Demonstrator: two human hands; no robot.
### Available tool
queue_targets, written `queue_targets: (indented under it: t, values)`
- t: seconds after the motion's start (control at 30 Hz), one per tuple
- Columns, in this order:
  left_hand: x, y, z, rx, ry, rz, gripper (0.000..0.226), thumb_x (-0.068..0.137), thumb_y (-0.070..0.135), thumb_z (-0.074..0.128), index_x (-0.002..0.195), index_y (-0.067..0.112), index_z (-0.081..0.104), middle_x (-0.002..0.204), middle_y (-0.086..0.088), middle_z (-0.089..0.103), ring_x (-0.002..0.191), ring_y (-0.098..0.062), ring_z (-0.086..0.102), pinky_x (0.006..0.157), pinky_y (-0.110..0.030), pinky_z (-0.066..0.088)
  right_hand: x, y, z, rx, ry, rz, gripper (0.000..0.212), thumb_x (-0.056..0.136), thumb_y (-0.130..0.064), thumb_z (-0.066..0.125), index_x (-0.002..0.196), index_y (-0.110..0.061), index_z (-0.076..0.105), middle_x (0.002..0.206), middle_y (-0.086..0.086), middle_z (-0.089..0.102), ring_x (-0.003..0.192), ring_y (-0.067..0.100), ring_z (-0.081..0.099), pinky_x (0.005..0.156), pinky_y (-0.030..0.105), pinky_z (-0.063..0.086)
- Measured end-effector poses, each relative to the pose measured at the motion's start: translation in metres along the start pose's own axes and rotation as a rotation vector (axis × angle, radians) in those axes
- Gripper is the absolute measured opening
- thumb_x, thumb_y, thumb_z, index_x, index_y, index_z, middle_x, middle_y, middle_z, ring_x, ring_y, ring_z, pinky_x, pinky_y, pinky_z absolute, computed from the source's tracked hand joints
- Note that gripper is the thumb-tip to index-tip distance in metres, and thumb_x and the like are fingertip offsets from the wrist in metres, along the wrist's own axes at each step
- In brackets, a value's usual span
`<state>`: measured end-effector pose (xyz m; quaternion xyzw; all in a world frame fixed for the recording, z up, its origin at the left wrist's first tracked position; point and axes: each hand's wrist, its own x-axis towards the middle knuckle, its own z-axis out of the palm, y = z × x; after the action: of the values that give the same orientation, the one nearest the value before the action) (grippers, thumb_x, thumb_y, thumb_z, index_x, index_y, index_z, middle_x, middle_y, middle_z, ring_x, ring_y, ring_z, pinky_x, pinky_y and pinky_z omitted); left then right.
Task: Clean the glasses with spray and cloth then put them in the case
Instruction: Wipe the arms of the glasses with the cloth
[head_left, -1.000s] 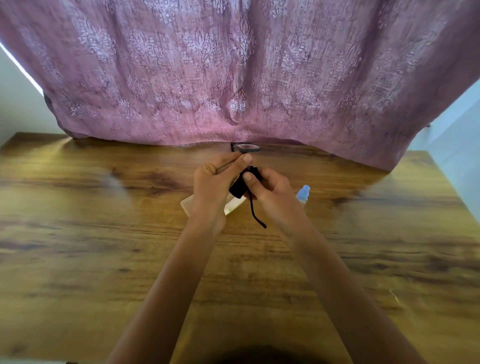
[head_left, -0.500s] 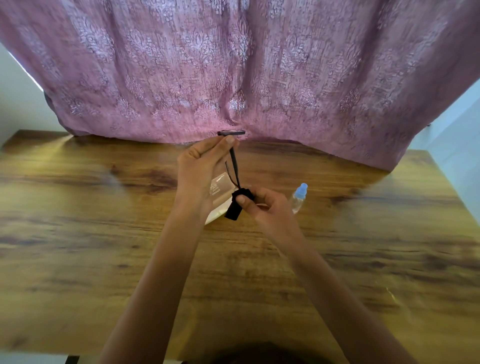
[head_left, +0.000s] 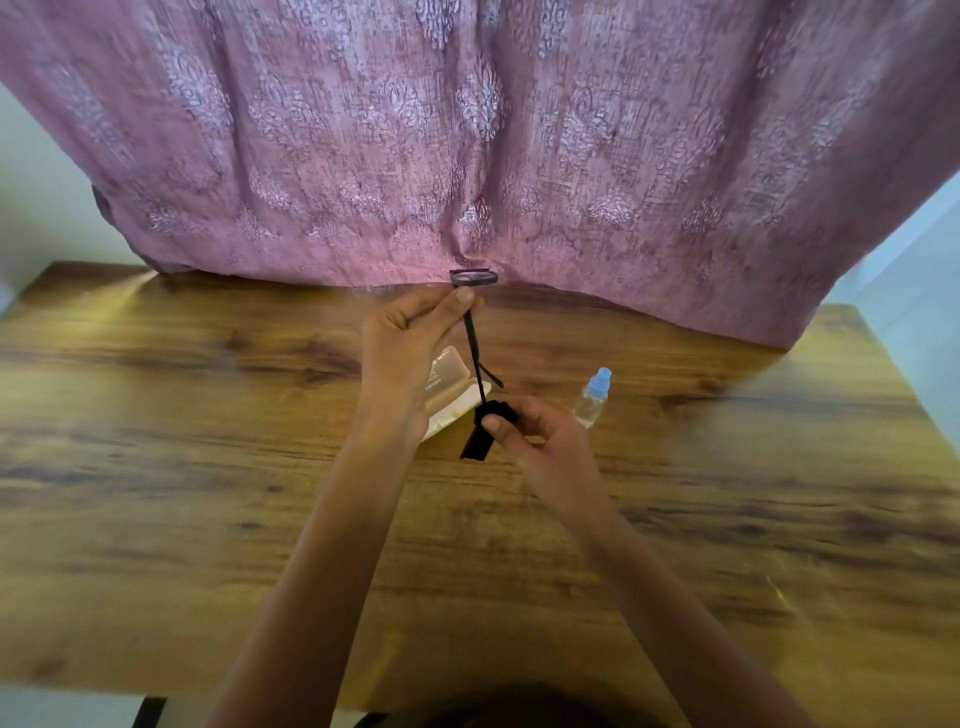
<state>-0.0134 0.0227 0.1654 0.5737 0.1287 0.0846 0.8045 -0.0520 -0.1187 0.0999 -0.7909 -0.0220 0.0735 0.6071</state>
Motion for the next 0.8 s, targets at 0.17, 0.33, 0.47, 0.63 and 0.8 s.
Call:
queue_targets:
  t: [0.17, 0.33, 0.47, 0.63, 0.8]
  values:
    - [-0.009, -0.009, 0.001, 0.03, 0.027, -0.019, 0.018, 0.083, 0.008, 0.073, 0.1, 0.003, 0.074, 0.099, -0.013, 0.075, 0.101, -0.022, 0.071, 0.1, -0.038, 0.052, -0.005, 0.012, -0.004, 0.006, -0.008, 0.09, 0.02, 0.094, -0.025, 0.065, 0.112, -0.019, 0.072, 0.101, -0.007, 0.073, 0.093, 0.009, 0.067, 0.085, 0.031, 0.056]
    - [-0.02, -0.021, 0.001, 0.101, 0.022, -0.043, 0.015, 0.084, 0.015, 0.073, 0.098, 0.011, 0.076, 0.1, -0.009, 0.076, 0.105, -0.02, 0.069, 0.1, -0.039, 0.051, -0.01, 0.026, -0.011, 0.137, -0.04, 0.214, 0.023, 0.094, -0.017, 0.065, 0.116, -0.014, 0.067, 0.098, -0.002, 0.076, 0.088, 0.012, 0.073, 0.079, 0.028, 0.06]
    - [-0.028, -0.029, 0.001, 0.142, 0.036, -0.024, 0.019, 0.087, 0.012, 0.069, 0.105, 0.007, 0.074, 0.096, -0.004, 0.077, 0.101, -0.015, 0.07, 0.101, -0.035, 0.051, -0.013, 0.037, -0.017, -0.072, -0.069, 0.172, 0.024, 0.094, -0.015, 0.065, 0.118, -0.013, 0.067, 0.1, -0.002, 0.074, 0.082, 0.005, 0.072, 0.069, 0.02, 0.059]
    - [-0.037, -0.042, 0.001, 0.221, 0.022, 0.02, 0.016, 0.089, 0.009, 0.065, 0.103, 0.01, 0.073, 0.092, 0.001, 0.077, 0.101, -0.009, 0.07, 0.102, -0.029, 0.048, -0.013, 0.048, -0.032, -0.396, -0.111, 0.121, 0.019, 0.094, -0.019, 0.065, 0.113, -0.013, 0.067, 0.1, -0.005, 0.069, 0.085, 0.005, 0.066, 0.073, 0.02, 0.057]
    - [-0.043, -0.054, -0.007, 0.32, -0.012, 0.116, 0.02, 0.09, 0.005, 0.063, 0.109, 0.005, 0.072, 0.095, -0.002, 0.077, 0.098, -0.01, 0.07, 0.092, -0.016, 0.051, -0.003, 0.066, -0.06, -0.712, -0.166, 0.202, 0.017, 0.095, -0.014, 0.062, 0.112, -0.012, 0.067, 0.105, 0.001, 0.069, 0.092, 0.014, 0.064, 0.075, 0.025, 0.054]
